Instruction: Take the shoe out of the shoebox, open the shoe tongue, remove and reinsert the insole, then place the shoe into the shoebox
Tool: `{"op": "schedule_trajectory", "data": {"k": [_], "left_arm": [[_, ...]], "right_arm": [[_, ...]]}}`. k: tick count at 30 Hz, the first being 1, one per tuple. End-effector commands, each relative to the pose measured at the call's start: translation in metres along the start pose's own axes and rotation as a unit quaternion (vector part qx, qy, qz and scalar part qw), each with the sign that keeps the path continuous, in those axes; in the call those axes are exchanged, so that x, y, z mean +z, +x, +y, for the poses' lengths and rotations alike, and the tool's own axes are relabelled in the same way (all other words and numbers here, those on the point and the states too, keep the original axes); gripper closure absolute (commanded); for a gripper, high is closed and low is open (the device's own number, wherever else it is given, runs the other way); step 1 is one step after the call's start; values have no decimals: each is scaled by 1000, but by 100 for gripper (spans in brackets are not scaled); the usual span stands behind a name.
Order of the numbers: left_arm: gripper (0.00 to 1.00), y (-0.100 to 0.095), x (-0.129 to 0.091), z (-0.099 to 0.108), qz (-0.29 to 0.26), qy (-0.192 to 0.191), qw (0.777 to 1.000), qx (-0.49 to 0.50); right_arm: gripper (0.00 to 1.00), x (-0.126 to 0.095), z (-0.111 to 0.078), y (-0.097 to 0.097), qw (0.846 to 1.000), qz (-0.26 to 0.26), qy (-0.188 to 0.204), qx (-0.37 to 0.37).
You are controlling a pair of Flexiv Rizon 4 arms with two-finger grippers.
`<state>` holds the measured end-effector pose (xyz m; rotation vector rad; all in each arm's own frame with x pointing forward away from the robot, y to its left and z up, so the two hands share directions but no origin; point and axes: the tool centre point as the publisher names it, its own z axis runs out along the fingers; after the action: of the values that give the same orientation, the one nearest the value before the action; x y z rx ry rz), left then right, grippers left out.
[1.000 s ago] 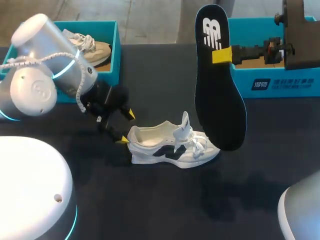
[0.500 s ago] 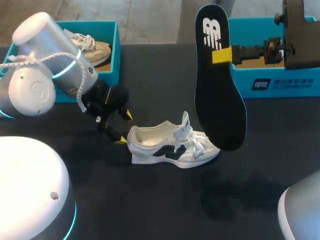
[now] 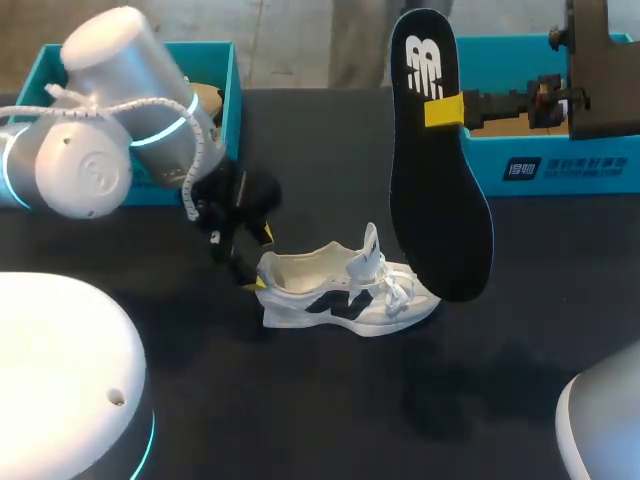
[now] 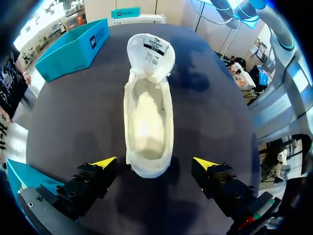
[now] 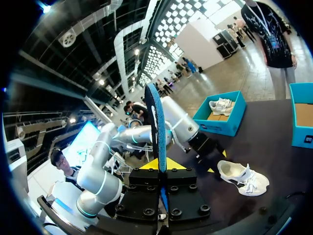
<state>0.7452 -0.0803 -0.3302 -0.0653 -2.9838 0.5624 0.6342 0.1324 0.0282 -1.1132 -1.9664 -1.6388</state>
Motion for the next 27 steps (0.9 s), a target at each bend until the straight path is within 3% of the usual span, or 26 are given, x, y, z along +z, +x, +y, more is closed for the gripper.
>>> {"op": "schedule_trajectory", "data": {"k": [1,14,27], "left_arm": [[0,-1,0,-11,1,-41,999,-2],[0,-2,7,-26,-9,-115,993,-1],[0,-4,9,-26,-14,-121,993,-2]], "right_arm": [[100,3,2,0,1000,0,1,1],[100,3,2,0,1000,0,1,1],[100,3,2,0,1000,0,1,1]]}}
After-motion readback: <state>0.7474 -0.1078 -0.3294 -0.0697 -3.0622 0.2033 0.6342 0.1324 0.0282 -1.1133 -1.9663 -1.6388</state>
